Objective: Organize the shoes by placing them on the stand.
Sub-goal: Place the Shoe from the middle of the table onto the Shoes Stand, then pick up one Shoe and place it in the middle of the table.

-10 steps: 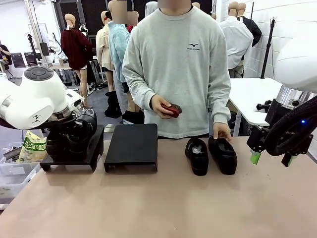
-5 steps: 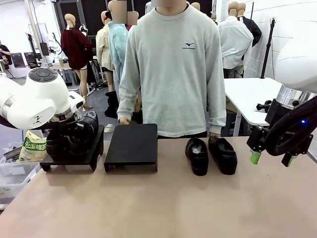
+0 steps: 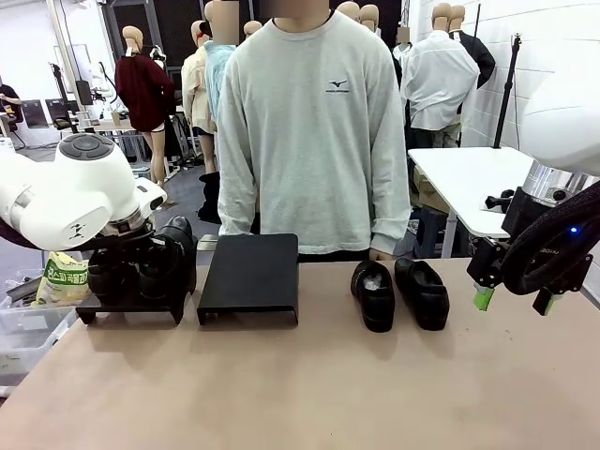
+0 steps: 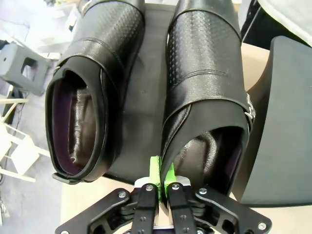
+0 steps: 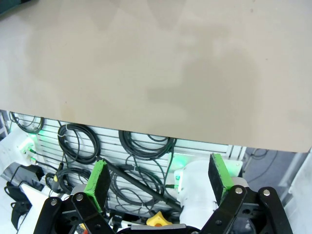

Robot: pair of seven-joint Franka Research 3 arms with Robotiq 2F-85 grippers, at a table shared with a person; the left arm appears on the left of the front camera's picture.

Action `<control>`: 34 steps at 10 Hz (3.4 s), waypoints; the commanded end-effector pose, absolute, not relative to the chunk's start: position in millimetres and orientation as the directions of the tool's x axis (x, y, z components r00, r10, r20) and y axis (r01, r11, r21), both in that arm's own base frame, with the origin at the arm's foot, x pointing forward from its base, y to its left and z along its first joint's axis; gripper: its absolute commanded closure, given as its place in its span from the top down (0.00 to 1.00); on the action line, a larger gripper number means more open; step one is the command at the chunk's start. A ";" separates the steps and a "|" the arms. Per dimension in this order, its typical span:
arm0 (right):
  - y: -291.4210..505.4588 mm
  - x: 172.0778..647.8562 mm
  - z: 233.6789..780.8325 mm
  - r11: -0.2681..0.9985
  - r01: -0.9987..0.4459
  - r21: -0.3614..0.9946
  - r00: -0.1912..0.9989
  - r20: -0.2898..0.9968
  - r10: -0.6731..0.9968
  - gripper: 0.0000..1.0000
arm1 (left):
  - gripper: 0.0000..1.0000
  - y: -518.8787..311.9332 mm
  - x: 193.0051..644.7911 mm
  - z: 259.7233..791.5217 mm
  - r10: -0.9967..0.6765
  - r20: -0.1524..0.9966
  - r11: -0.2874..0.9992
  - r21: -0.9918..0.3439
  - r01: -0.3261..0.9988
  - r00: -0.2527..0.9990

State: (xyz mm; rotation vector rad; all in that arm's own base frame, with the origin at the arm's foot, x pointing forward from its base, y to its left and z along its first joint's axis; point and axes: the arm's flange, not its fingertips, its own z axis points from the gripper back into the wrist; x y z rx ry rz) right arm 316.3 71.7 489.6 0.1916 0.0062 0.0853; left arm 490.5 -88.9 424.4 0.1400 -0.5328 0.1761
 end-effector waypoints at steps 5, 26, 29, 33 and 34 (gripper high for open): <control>70.3 317.5 490.3 0.976 -0.101 0.192 0.995 0.000 0.103 1.00 | 0.30 -83.9 498.0 424.6 0.149 0.533 0.972 0.075 -0.221 0.833; 70.3 317.5 490.3 0.976 -0.101 0.192 0.995 0.000 0.103 1.00 | 1.00 -78.0 486.2 474.1 0.134 0.648 0.961 0.099 -0.258 0.749; 70.3 317.5 490.3 0.976 -0.101 0.192 0.995 0.000 0.103 1.00 | 1.00 -114.5 405.1 504.6 0.106 0.706 0.990 -0.011 -0.138 0.700; 70.3 317.5 490.3 0.976 -0.101 0.192 0.995 0.000 0.103 1.00 | 1.00 -164.3 348.8 506.0 0.043 0.433 0.996 -0.092 -0.004 0.900; 70.3 317.5 490.3 0.976 -0.101 0.192 0.995 0.000 0.103 1.00 | 1.00 -173.0 337.4 498.5 0.016 0.386 0.998 -0.064 0.010 0.922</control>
